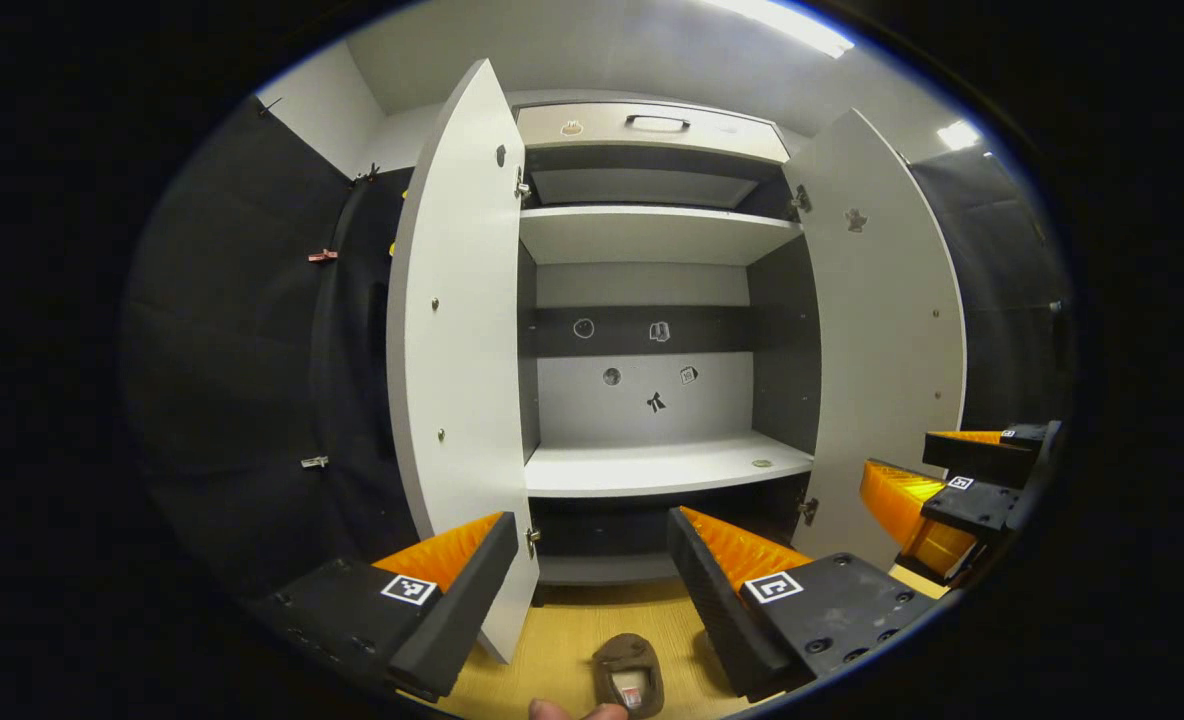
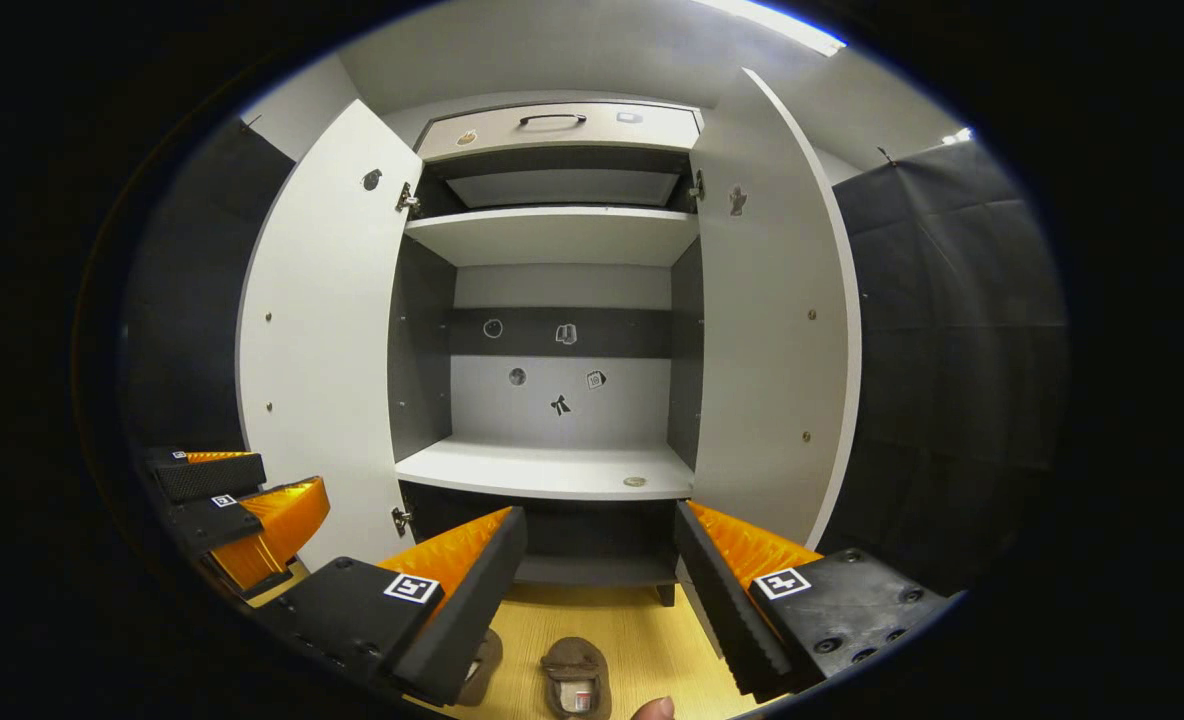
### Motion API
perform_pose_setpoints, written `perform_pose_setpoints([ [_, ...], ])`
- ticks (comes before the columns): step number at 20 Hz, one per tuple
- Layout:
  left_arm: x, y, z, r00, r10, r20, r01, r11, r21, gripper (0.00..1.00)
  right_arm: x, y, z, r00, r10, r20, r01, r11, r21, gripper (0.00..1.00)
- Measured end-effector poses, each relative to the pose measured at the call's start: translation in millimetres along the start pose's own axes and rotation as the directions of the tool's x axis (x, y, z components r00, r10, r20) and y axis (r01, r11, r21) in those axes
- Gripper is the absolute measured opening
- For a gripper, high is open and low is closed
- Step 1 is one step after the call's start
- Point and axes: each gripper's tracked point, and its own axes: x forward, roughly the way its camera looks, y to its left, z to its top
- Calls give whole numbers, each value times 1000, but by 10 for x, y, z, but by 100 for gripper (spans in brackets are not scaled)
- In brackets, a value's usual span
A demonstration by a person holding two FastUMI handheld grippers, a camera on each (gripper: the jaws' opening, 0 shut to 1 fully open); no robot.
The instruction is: Grab one shoe with the right hand and put it into the shoe cabinet, grab the other shoe with the left hand and put it into the shoe cabinet; then close the right door with the right hand and the left door with the left hand.
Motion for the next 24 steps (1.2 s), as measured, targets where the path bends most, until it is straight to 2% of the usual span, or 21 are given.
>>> perform_pose_setpoints([
  [5, 6, 116, -13, 1000, 19, 7, -19, 1000, 2, 96, 7, 152, -195, 997, 41, -60, -38, 998, 47, 98],
  [8, -5, 184, -59, 1000, 28, 3, -28, 1000, 3, 96, -3, 280, -544, 987, 83, -141, -77, 996, 43, 98],
  [10, -3, 228, -110, 999, 35, -5, -35, 999, 5, 96, -18, 371, -853, 970, 111, -217, -100, 993, 61, 99],
  [17, 12, 300, -314, 999, 20, -33, -19, 1000, 21, 96, -77, 563, -1969, 875, 165, -454, -146, 986, 78, 99],
  [24, 85, 326, -469, 998, 1, -61, 1, 1000, 21, 96, -88, 566, -2917, 765, 164, -623, -113, 986, 120, 99],
])
